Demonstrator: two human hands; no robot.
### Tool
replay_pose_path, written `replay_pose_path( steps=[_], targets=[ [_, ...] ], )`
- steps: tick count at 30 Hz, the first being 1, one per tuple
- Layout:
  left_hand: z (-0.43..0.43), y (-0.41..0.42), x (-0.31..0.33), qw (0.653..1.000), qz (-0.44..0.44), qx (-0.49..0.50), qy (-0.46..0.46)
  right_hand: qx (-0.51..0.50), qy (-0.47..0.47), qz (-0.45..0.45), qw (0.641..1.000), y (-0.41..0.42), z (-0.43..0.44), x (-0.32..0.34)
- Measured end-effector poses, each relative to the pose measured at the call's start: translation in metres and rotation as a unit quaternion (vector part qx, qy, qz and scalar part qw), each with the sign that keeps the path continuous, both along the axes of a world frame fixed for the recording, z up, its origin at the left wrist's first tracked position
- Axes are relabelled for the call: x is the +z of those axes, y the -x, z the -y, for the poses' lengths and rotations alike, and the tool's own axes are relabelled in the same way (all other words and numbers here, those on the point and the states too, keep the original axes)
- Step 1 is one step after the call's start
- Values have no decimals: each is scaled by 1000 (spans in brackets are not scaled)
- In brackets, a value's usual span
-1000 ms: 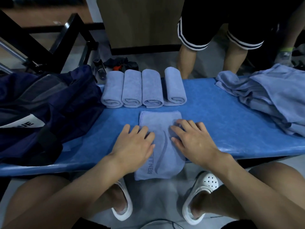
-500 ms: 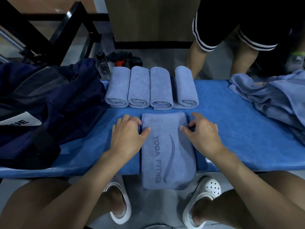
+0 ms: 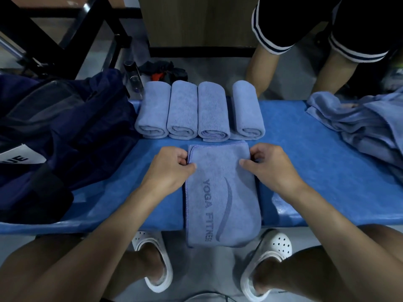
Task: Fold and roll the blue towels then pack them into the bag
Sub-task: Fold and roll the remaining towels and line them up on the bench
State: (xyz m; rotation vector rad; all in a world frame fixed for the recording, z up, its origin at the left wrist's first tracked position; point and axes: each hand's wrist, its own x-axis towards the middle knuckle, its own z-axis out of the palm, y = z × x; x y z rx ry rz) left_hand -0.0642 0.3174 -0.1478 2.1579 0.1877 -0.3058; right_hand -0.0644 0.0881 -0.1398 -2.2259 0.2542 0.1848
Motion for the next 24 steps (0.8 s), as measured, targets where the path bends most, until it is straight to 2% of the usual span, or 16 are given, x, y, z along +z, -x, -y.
replay_pose_path(
  steps=[4,7,10,15,20,24],
  targets=[
    [-1,1,7,997,-13,22,71,-10,-52,-12,999,1,3,4],
    [-2,1,11,991,-46,39,123,-31,-141,-39,989,3,2,9],
    [0,1,13,987,-37,53,149,-38,-216,-44,975,4,-1,11],
    [1,1,12,984,15,46,169,-11,-224,-11,974,4,-2,11],
    [-3,4,11,988,64,-40,137,8,-213,11,977,3,4,6],
    [-14,11,4,987,85,-115,74,84,-185,51,978,10,11,-2]
  ],
)
